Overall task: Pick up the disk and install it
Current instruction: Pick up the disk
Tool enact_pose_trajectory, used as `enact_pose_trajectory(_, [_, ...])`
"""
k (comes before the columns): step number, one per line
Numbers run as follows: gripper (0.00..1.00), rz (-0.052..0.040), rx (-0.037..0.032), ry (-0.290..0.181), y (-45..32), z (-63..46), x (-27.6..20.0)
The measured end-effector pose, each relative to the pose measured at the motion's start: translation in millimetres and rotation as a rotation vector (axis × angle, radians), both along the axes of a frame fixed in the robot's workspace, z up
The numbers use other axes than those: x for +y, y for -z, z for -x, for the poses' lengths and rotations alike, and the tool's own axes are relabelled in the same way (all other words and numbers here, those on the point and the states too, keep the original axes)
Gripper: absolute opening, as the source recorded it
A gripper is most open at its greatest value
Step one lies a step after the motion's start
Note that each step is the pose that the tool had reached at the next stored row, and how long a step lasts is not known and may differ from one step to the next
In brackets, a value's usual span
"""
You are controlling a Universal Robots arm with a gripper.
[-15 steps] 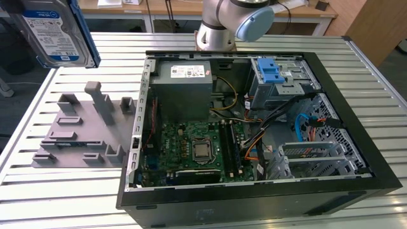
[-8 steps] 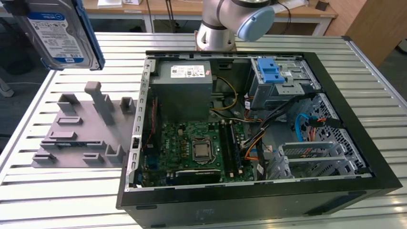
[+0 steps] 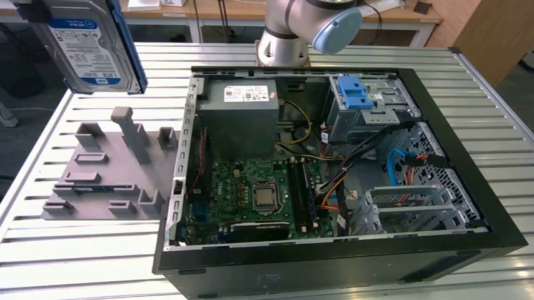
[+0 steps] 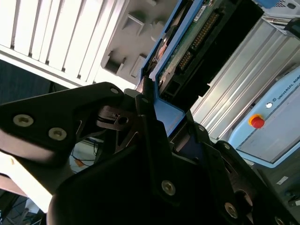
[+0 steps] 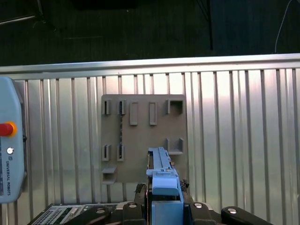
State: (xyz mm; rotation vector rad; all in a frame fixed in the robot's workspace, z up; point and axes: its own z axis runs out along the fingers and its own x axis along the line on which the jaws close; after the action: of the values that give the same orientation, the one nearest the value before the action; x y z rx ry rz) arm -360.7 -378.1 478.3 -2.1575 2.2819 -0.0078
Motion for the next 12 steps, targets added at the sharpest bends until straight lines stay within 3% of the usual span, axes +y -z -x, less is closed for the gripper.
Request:
enact_pose_trajectory(7, [0.36,0.0,0.0001,0.0,0.0,-11.2,-5.2])
enact_pose_trajectory(12, [0.36,0.0001,0.0001,0.0,0.0,-14.6,-11.4])
